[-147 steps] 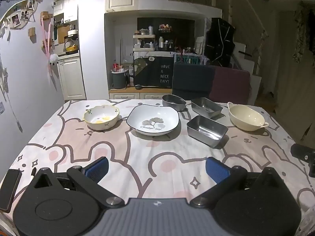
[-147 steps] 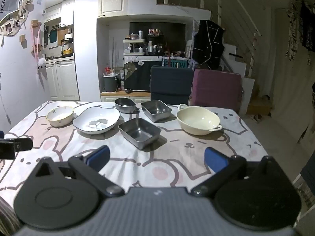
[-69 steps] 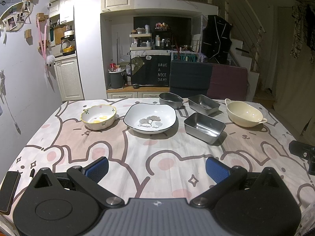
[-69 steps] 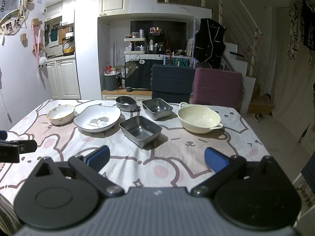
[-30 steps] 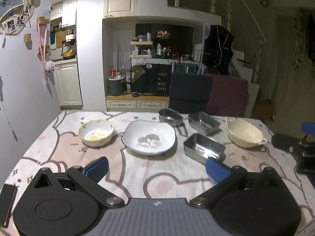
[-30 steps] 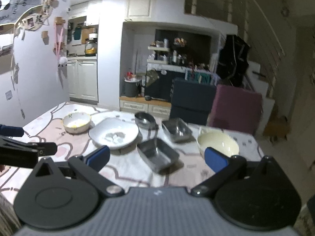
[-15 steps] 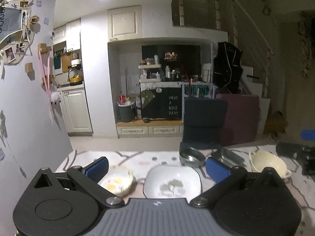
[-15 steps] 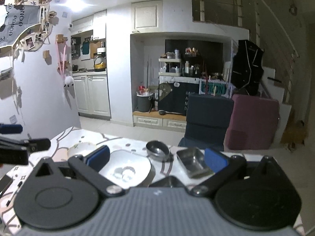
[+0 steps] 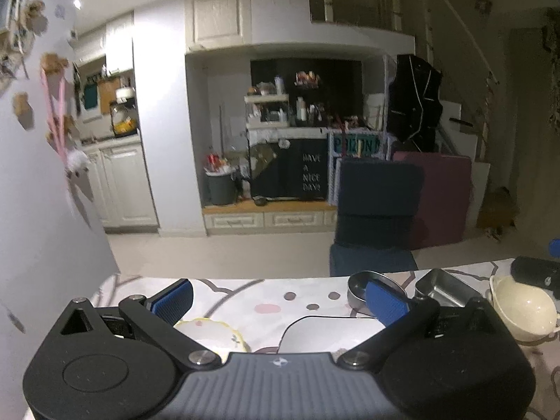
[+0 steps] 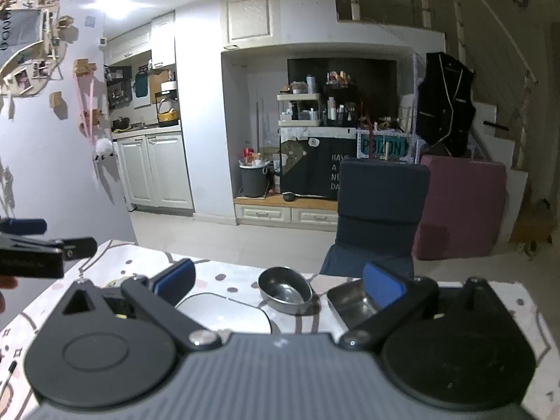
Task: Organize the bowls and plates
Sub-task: 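Move both grippers forward to the rim of the white ginkgo plate, then close the right gripper on the plate rim while the left gripper closes on it too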
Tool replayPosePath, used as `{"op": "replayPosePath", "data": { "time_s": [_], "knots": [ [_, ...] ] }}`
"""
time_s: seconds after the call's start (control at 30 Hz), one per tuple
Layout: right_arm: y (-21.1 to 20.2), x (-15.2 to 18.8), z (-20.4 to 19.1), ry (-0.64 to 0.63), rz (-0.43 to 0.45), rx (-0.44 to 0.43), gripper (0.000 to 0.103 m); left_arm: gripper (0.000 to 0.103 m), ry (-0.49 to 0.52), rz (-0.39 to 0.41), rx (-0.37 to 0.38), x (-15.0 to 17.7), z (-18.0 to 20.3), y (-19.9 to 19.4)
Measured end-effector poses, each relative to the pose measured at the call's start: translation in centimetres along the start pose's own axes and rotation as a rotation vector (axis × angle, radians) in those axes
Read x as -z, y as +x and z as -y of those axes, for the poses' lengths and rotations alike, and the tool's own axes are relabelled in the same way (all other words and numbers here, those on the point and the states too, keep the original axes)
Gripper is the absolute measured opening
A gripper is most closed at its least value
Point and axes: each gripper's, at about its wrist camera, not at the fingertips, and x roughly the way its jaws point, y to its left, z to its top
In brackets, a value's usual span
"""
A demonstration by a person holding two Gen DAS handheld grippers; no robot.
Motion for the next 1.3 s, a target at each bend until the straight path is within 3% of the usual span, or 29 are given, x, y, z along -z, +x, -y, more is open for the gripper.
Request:
{"op": "replayPosePath", "data": {
  "time_s": [0.23, 0.47, 0.77, 0.9, 1.07, 1.13, 1.3],
  "knots": [
    [6.5, 0.4, 0.4, 0.051, -0.05, -0.036, 0.103, 0.103, -0.06, -0.08, 0.042, 1.6, -1.4, 6.4],
    [13.5, 2.4, 0.6, 0.129, -0.161, -0.069, 0.103, 0.103, -0.144, -0.152, 0.081, 3.6, -3.7, 11.2],
    [21.2, 6.6, 2.1, 0.372, -0.39, -0.121, 0.102, 0.103, -0.16, -0.227, 0.127, 5.7, -5.3, 14.3],
    [23.1, 7.8, 2.4, 0.432, -0.46, -0.118, 0.082, 0.103, -0.189, -0.235, 0.161, 5.9, -5.7, 14.8],
    [24.3, 8.4, 1.6, 0.416, -0.553, -0.092, 0.055, 0.103, -0.2, -0.223, 0.188, 6.2, -5.7, 14.9],
    [24.5, 8.6, 1.1, 0.388, -0.582, -0.092, 0.042, 0.103, -0.193, -0.217, 0.196, 6.3, -5.5, 15.0],
    [23.8, 8.6, -0.4, 0.272, -0.662, -0.074, 0.024, 0.103, -0.152, -0.218, 0.22, 6.3, -4.7, 15.1]
  ]
}}
